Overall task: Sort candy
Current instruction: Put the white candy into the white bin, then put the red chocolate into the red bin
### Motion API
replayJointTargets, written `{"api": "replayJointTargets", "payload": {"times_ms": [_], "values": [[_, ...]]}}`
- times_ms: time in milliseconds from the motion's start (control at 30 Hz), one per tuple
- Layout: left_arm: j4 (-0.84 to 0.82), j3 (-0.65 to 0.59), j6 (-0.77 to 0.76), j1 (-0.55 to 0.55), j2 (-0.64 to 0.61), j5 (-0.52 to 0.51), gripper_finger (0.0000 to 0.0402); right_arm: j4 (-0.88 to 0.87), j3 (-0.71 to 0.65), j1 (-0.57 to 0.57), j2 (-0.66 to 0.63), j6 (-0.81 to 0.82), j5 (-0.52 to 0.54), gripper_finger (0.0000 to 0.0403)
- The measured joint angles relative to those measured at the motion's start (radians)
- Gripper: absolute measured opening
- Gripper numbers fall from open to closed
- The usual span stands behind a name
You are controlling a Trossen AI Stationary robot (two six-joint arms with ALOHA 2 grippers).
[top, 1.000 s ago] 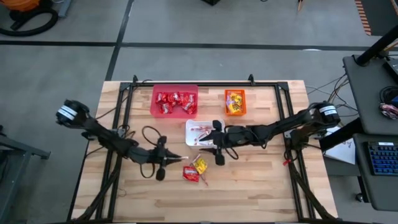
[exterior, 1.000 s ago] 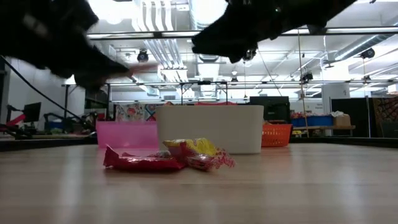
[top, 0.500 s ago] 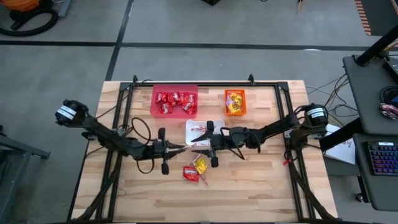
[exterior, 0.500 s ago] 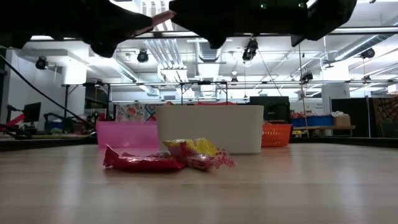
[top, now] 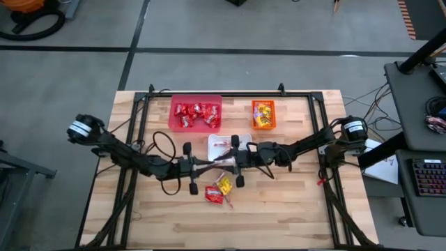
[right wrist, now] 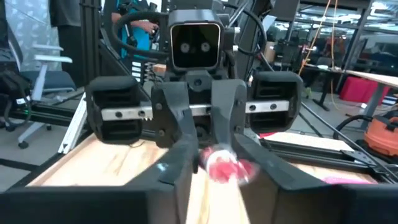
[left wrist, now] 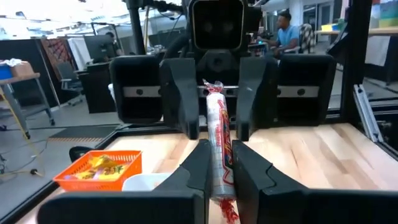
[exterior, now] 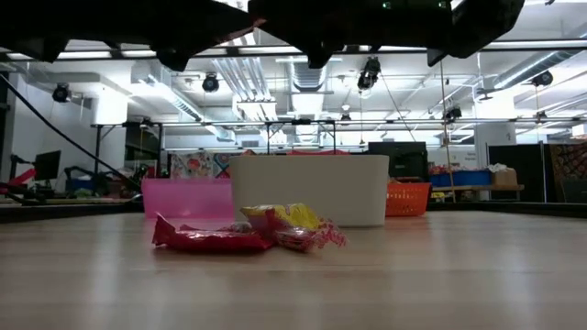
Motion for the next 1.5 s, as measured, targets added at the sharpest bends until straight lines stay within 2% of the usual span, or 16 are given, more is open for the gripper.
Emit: {"api": "replayJointTargets", "payload": {"times_ms": [167,400,500,600,667,767,867,1200,1433,1500], "values": [[-0.007,0.011,-0.013,0.004,0.012,-0.002,0.0030,-0.003,0.000,0.000,0.000,0.006,-0.004,0.0034],[-0.089,-0.010,-0.094,0.005,-0.033,-0.030,0.0095,-0.111,-0.001,-0.019,-0.029,0.053,0.008,0.0034],[-0.202,-0.011,-0.144,0.005,-0.074,-0.051,0.0118,-0.323,0.030,-0.050,-0.069,0.095,0.050,0.0034],[-0.325,-0.011,-0.209,0.006,-0.122,-0.078,0.0130,-0.660,0.110,-0.083,-0.081,0.126,0.159,0.0034],[-0.402,-0.010,-0.252,0.010,-0.148,-0.083,0.0132,-0.904,0.165,-0.108,-0.074,0.155,0.196,0.0034],[-0.503,-0.010,-0.302,0.010,-0.183,-0.080,0.0133,-1.093,0.219,-0.138,-0.048,0.193,0.217,0.0037],[-0.590,-0.010,-0.336,0.010,-0.207,-0.077,0.0131,-1.136,0.236,-0.160,-0.026,0.198,0.219,0.0055],[-0.742,-0.008,-0.458,0.008,-0.228,-0.050,0.0129,-1.148,0.237,-0.176,-0.030,0.198,0.219,0.0167],[-0.785,-0.009,-0.484,0.006,-0.218,0.153,0.0129,-1.222,0.288,-0.170,-0.042,0.193,0.179,0.0201],[-0.792,-0.009,-0.501,0.001,-0.206,0.168,0.0129,-1.260,0.303,-0.165,-0.048,0.193,0.151,0.0202]]}}
